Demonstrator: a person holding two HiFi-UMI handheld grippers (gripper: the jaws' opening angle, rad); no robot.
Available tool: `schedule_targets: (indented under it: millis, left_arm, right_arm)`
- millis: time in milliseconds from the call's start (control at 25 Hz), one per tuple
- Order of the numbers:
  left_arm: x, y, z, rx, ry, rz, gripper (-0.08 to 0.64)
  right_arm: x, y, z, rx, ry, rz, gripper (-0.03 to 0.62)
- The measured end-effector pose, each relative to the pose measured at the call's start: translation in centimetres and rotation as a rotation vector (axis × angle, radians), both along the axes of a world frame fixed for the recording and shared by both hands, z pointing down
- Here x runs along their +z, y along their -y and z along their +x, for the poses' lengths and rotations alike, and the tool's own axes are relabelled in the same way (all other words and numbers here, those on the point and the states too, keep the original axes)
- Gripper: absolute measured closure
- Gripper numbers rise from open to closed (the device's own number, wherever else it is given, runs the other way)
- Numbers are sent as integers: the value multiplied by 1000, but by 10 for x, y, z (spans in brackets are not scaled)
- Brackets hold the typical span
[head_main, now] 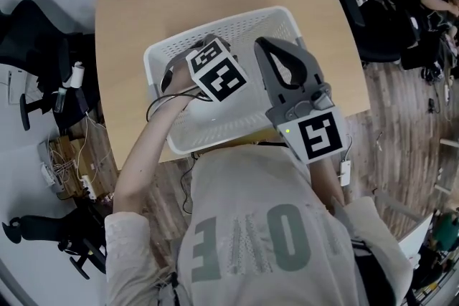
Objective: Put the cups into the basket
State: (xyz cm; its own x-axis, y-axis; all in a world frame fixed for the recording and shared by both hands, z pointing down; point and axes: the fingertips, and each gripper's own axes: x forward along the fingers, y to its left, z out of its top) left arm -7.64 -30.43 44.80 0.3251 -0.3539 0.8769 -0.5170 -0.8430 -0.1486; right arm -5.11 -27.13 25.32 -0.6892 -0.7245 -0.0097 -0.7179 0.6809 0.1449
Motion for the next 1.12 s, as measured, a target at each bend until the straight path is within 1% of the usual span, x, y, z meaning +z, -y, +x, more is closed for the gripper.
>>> schedule_targets:
  millis: [80, 200, 240, 280, 360, 440, 480, 520, 560, 600, 640, 720, 800, 880, 1000, 1120]
  left_arm:
    - [-23, 6, -2, -45, -47, 72, 445]
    - [-62, 9, -1, -115, -162, 174, 447]
    - [-76, 8, 0, -129, -192, 217, 460]
    - [-90, 7, 0, -139, -217, 269, 501]
    - [-119, 3, 1, -159, -282, 383, 551]
    - [-153, -2, -1, -205, -415, 514, 552]
    - [-174, -5, -5, -231, -485, 605, 552]
    - [-194, -10, -11, -250, -534, 711, 552]
    - [-209, -17, -16, -263, -551, 814, 552]
    - [-218, -25, -21, -277, -543, 897, 552]
    - [-222, -34, -24, -293, -526, 955, 552]
    - [-224, -48, -27, -317, -493, 1039, 552]
    - [-228, -55, -28, -318, -478, 1110, 552]
    - [-230, -60, -30, -330, -491, 1144, 552]
    - [-228, -62, -35, -356, -513, 1144, 552]
    - [-226, -61, -35, -342, -490, 1152, 552]
  right_arm:
    - [-2, -1, 0, -2, 1, 3, 595]
    - [-6, -2, -1, -6, 3, 12, 595]
    - [-7, -2, -2, -7, 3, 15, 595]
    - [-8, -2, -2, -6, 4, 18, 595]
    - [-10, -4, -4, -6, 6, 23, 595]
    - [-12, -6, -6, -8, 11, 26, 595]
    - [-14, -7, -8, -9, 16, 29, 595]
    - [-16, -8, -8, -9, 23, 31, 595]
    - [-17, -10, -8, -8, 29, 32, 595]
    - [-18, -11, -8, -9, 31, 31, 595]
    - [-19, -13, -7, -12, 28, 31, 595]
    - [-18, -15, -8, -21, 11, 31, 595]
    - [-15, -15, -10, -23, -13, 29, 595]
    - [-12, -15, -11, -9, -31, 31, 595]
    - [-11, -13, -11, 11, -40, 26, 595]
    - [-12, -12, -12, 9, -34, 27, 595]
